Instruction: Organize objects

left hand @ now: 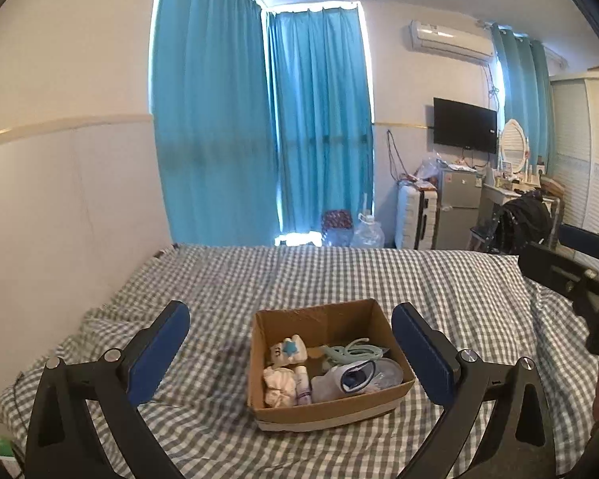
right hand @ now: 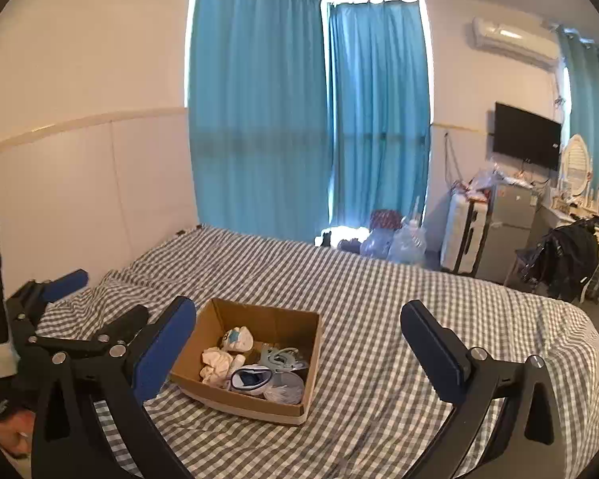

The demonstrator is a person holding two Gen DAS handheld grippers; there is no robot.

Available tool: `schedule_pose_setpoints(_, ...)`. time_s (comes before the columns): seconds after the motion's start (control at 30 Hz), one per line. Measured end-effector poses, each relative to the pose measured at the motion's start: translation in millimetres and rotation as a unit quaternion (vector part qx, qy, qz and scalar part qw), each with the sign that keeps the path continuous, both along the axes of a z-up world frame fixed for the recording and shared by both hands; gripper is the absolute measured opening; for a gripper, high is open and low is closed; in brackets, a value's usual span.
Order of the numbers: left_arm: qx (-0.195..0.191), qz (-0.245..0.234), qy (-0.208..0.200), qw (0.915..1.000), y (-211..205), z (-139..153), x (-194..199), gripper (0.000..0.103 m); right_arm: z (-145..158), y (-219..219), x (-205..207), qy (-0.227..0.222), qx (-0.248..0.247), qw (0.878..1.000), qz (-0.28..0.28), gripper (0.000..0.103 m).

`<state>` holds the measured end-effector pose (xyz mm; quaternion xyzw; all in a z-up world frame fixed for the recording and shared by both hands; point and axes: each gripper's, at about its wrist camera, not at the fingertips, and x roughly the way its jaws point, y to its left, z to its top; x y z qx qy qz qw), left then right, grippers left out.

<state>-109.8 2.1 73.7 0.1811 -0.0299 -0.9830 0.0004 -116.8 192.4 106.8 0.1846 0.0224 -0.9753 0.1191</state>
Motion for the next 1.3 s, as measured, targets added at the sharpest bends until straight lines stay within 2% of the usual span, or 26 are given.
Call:
schedule_pose_setpoints(0.07,0.002,0.005,0.006,1.0,-1,-4,10,0.103,-6,1,8,0.01,0.01,1.0,-0.012,0.103)
schedule_pose_setpoints(0.17,0.028,0.014,0.012,0.9994,-4,-17,23,0.103,-22,0,15,0.013,0.029,0.999,-0.021,0.103)
schedule_pose_setpoints(0.23,0.038,0.022,0.026,0.9987,-6,-29,33,0.103,-39,4,22,0.006,0.023,1.0,-0.018,0.103)
schedule_pose_setpoints(0.37,0.024,0.021,0.021,0.9993,-3,-52,39,0.103,-80,15,30,-0.006,-0.013,0.999,-0.033,0.103)
schedule_pose_setpoints(0.47,0.003,0.028,0.006,0.9996,3,-64,34,0.103,-96,15,30,-0.005,-0.002,0.999,-0.038,0.103)
schedule_pose_setpoints(0.53,-0.003,0.027,0.001,0.9996,5,-69,34,0.103,-100,14,28,-0.007,0.007,0.999,-0.04,0.103)
schedule_pose_setpoints(0.63,-0.005,0.021,-0.011,0.9997,7,-75,33,0.103,-102,17,22,-0.014,-0.007,0.999,-0.037,0.103)
schedule_pose_setpoints(1.3,0.03,0.023,-0.017,0.9991,-2,-76,40,0.103,-103,11,31,-0.015,0.009,0.999,-0.048,0.103)
